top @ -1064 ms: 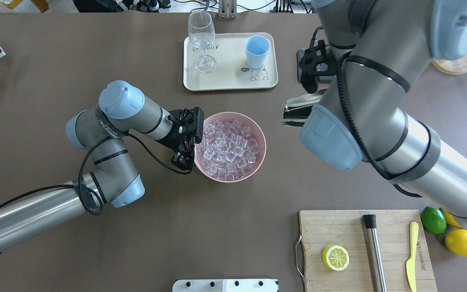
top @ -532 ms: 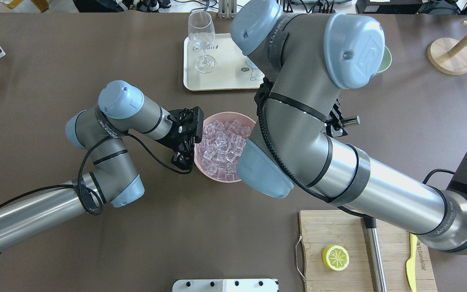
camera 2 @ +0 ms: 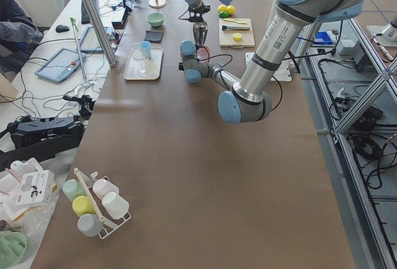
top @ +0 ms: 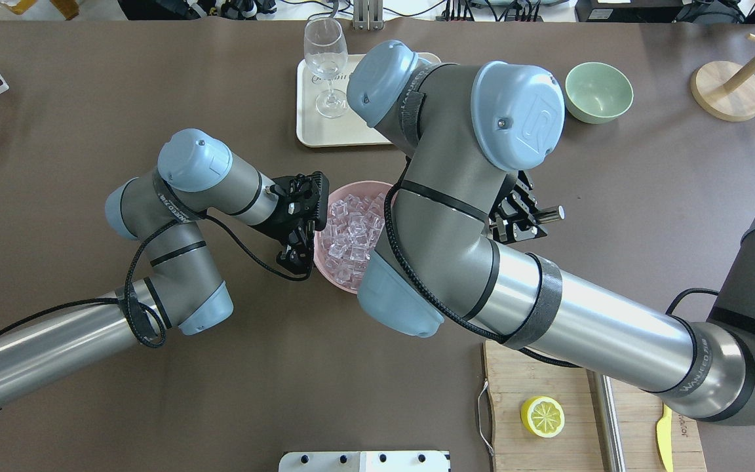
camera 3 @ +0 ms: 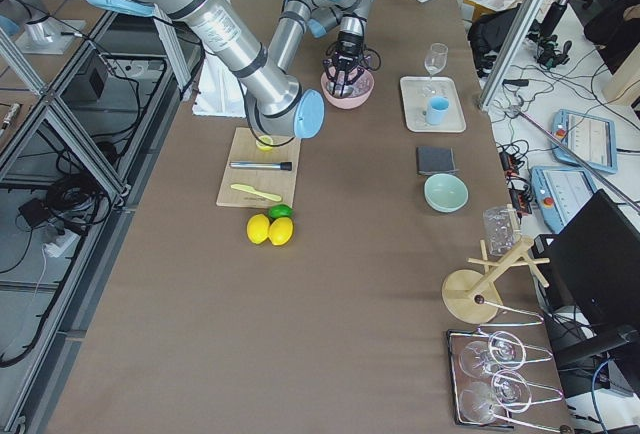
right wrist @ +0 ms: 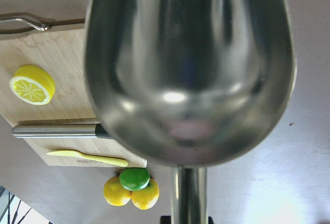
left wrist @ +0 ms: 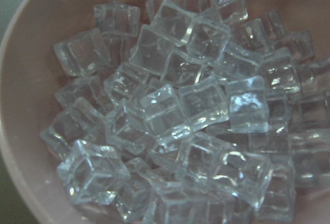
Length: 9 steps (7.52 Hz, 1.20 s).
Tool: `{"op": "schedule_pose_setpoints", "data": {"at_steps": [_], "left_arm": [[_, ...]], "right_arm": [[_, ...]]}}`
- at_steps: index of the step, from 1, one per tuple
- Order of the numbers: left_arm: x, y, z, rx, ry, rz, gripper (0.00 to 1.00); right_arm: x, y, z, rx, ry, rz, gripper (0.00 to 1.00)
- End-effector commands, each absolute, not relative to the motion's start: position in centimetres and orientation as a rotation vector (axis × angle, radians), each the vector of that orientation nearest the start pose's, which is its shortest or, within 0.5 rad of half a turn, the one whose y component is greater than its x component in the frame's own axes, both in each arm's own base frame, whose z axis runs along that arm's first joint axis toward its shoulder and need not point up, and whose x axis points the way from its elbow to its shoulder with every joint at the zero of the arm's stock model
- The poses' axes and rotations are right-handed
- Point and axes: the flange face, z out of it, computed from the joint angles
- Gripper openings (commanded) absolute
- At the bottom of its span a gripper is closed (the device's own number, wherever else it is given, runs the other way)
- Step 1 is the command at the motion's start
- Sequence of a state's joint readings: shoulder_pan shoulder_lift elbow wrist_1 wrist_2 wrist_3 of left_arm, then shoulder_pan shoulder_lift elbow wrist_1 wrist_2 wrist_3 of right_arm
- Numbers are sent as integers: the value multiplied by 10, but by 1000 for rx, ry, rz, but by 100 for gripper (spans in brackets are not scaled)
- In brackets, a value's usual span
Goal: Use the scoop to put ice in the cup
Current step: 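Lower the scoop into the pink bowl beside the left gripper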
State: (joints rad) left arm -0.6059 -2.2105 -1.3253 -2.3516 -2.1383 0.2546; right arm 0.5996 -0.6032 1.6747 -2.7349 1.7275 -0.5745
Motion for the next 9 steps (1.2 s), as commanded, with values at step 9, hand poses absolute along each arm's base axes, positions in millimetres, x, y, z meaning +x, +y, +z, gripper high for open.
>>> {"op": "schedule_pose_setpoints", "data": {"at_steps": [9], "left_arm": [[555,-482,295,982,945,1373,98]], "right_arm": [[-513,-482,163,-137,-146,-1495,0]]}}
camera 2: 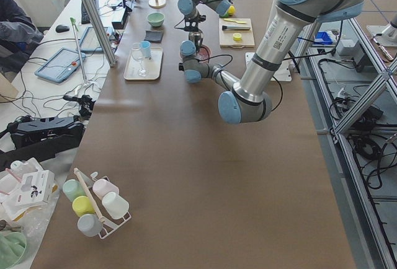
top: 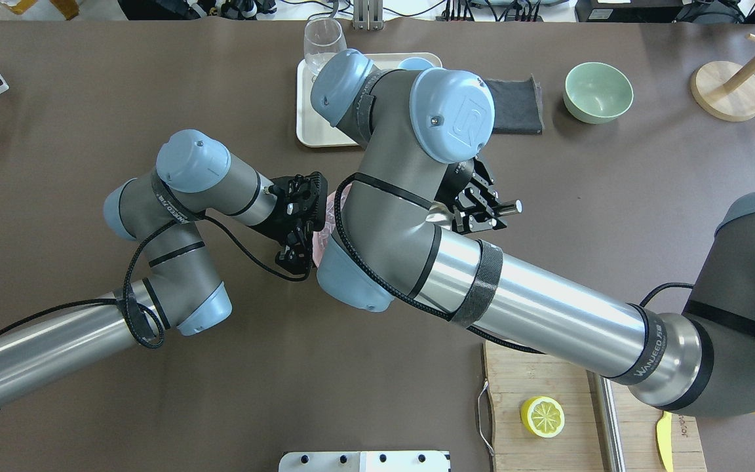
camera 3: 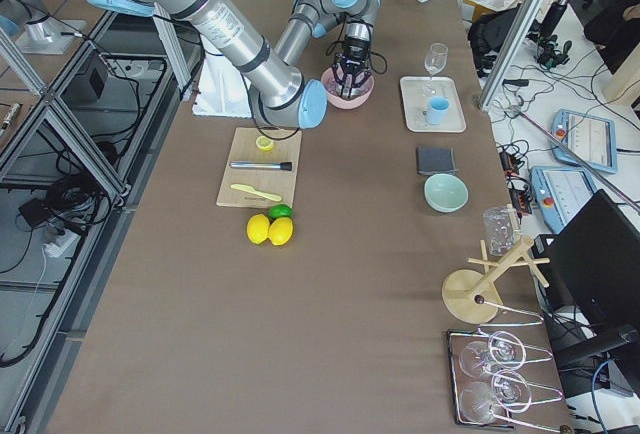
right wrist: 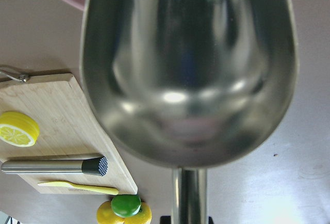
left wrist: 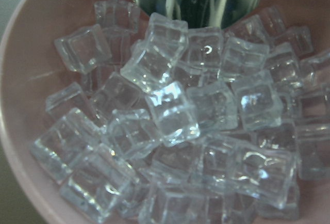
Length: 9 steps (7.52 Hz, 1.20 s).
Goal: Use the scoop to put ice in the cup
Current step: 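Drag the scoop through the ice with the right gripper while the left holds the bowl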
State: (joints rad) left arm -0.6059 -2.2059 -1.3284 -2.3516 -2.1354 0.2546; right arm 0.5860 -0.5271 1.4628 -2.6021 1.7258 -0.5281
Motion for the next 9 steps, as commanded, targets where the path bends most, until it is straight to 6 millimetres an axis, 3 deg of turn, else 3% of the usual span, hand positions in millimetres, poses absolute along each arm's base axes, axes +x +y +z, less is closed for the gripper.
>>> {"op": "schedule_pose_setpoints", "data": {"at_steps": [1,9], "left_arm": [[555,-482,295,982,945,1373,98],[556,-481,296,980,946,1375,98]], "right_arm": [[-516,-482,164,-129,-150,-1495,0],[-531,-490,177,-33,-194,-1418,0]]}}
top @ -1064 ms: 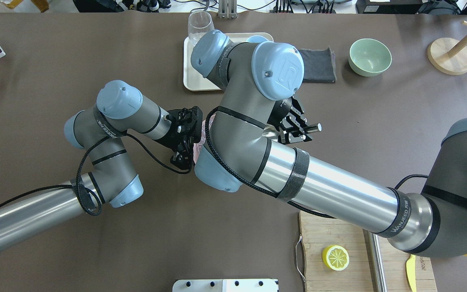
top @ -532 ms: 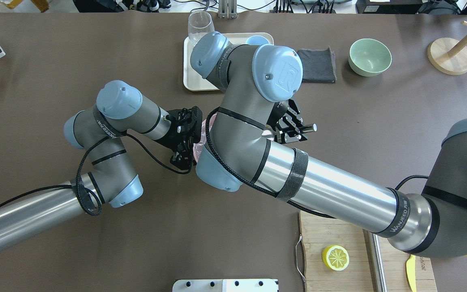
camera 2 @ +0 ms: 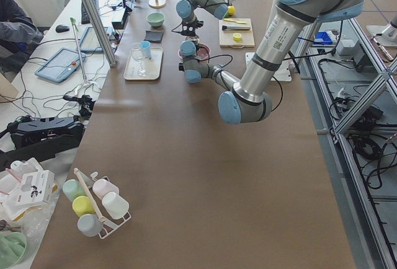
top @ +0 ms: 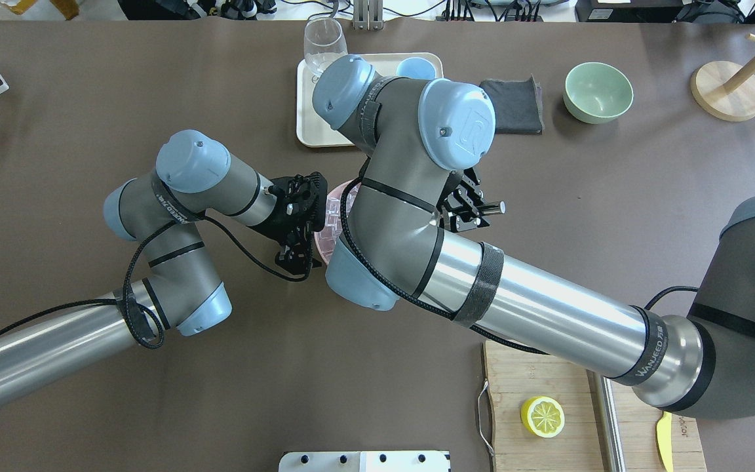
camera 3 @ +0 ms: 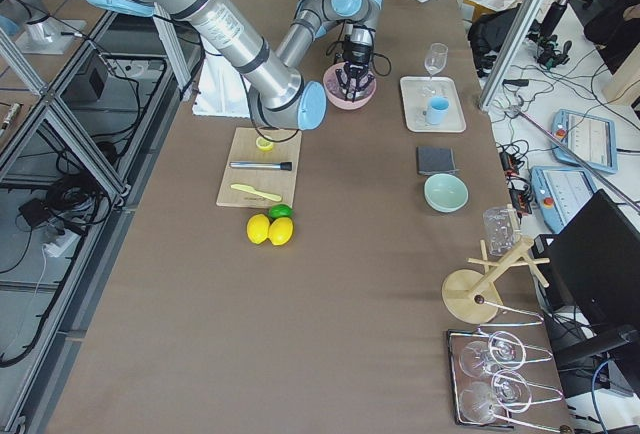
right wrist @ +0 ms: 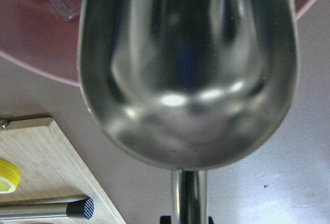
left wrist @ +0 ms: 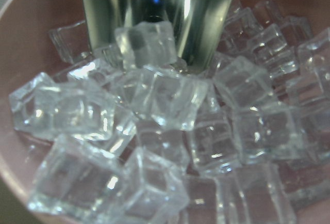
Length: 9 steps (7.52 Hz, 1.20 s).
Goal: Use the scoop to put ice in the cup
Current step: 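Drag the scoop through the ice with the right gripper while the left holds the bowl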
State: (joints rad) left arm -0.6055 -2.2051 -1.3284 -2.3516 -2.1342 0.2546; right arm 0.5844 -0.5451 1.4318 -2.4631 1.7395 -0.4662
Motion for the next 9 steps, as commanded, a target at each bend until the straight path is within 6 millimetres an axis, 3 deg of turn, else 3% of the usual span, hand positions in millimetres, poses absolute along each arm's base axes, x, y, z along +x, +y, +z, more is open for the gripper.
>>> {"op": "schedule_pose_setpoints", "data": {"at_steps": [1,7,9], "left_arm": [[555,-482,296,981,944,1373,98],[555,-482,296,983,942,1373,98],[555,-482,298,979,941,1373,98]], "right_arm": [[-531,-490,176,-24,-196,-1408,0],[-533,-486,172,57,-269,-1308,0],[-524,-477,178,80,-317,-1247,0]]}}
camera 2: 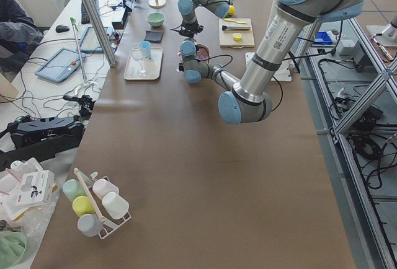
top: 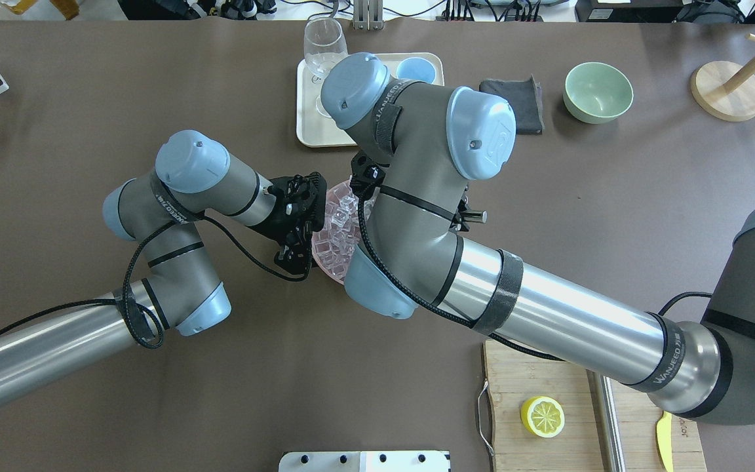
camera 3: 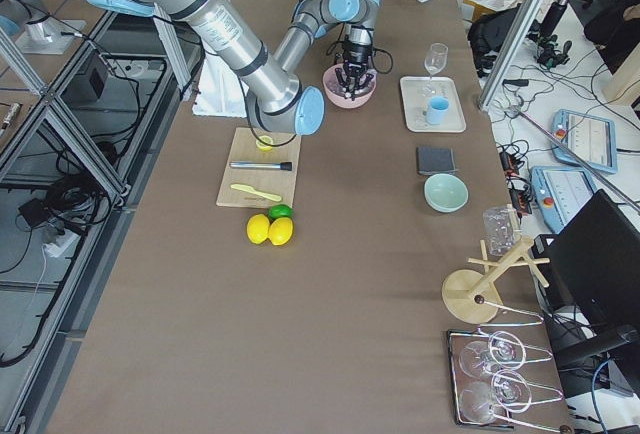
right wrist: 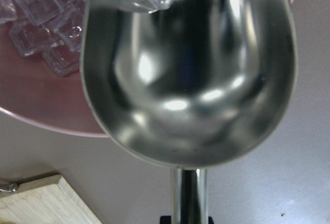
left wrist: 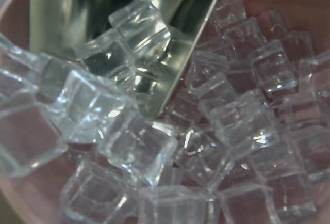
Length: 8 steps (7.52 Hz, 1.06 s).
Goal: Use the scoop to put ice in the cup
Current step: 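Drag the scoop through the ice with the right gripper while the left holds the bowl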
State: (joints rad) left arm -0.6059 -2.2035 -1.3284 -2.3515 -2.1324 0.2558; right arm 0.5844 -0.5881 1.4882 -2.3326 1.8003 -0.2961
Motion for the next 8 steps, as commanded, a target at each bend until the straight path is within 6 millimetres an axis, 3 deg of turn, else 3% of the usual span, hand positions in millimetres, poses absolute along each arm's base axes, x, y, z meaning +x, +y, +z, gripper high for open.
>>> {"op": "schedule_pose_setpoints", "data": {"at_steps": [1,5,8], "left_arm": [[555,-482,297,981,941,1373,98],[554,-483,299,980,940,1372,98],[554,-483,299,980,940,1372,98]], "right_arm": [[-517,-472,177,96,-326,-1248,0],[-506,-459,181,109,-355,-1183,0],[-529,-442,189,162,-394,-1148,0]]}}
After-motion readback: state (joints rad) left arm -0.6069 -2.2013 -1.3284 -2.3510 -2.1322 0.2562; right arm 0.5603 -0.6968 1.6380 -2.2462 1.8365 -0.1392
